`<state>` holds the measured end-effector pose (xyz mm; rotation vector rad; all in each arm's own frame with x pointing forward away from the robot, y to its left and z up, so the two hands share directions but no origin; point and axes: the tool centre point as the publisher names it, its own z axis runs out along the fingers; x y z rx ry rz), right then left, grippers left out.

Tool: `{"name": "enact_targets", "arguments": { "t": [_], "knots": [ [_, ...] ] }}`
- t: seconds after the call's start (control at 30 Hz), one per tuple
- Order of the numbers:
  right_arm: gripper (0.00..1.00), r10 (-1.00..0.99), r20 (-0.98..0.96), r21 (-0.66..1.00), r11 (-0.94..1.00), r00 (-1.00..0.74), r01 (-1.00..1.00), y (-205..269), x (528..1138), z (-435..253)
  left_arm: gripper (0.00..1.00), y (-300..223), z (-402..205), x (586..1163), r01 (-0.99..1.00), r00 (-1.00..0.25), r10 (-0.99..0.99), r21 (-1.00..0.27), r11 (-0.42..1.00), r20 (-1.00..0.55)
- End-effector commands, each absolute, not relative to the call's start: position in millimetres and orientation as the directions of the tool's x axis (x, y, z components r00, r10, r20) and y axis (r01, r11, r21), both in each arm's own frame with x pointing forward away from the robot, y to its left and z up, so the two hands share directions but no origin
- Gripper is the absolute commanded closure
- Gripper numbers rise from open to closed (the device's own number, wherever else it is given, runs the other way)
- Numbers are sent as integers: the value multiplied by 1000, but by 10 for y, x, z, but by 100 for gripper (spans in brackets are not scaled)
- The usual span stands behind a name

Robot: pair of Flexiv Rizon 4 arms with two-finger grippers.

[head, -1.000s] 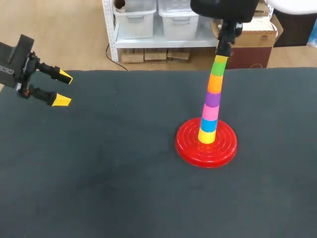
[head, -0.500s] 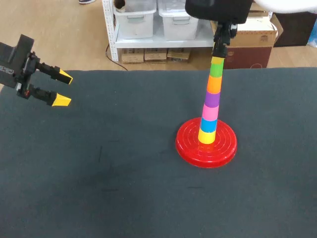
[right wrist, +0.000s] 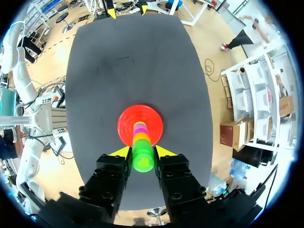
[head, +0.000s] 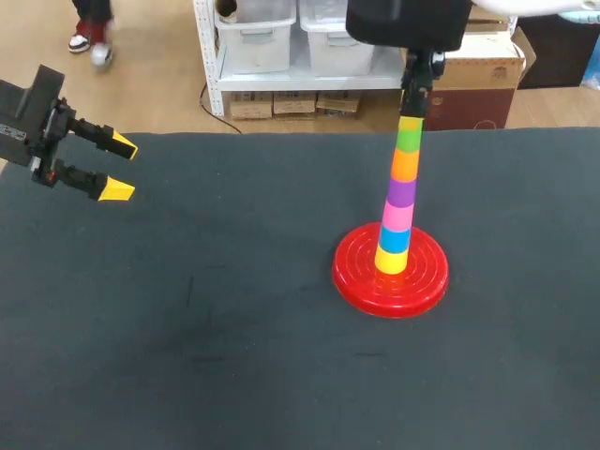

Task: Pick up and stack the cylinders on the red base in this order: pink,purple,orange,green

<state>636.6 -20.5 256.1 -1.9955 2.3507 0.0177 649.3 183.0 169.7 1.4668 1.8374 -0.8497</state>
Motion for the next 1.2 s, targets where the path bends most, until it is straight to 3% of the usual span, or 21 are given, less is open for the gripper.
{"name": "enact_targets", "arguments": {
  "t": [0.03,0.2,0.23,0.27,0.3,1.1,1.2],
  "knots": [
    [100,-986,-41,-11,162,-161,-987,-171,6402,2340,0,1834,1687,6489,980,-179,572,-96,172,-800],
    [100,-985,-47,-15,167,-166,-986,-181,6381,2389,0,1834,1687,6489,980,-179,572,-96,172,-800],
    [86,-985,-47,-24,165,-164,-986,-180,6379,2415,0,1834,1687,6489,980,-179,572,-96,172,-800],
    [52,-985,-50,-32,164,-162,-986,-181,6375,2446,0,1834,1687,6489,980,-179,572,-96,172,-800],
    [0,-985,-59,-41,168,-165,-985,-186,6370,2480,0,1834,1687,6489,980,-179,572,-96,172,-800],
    [0,-884,-370,-138,357,-286,-924,-713,6169,2879,0,1834,1687,6489,980,-179,572,-96,172,-800],
    [0,-892,-296,-83,381,-342,-921,-755,6181,2855,0,1834,1687,6489,980,-179,572,-96,172,-800]
  ]
}}
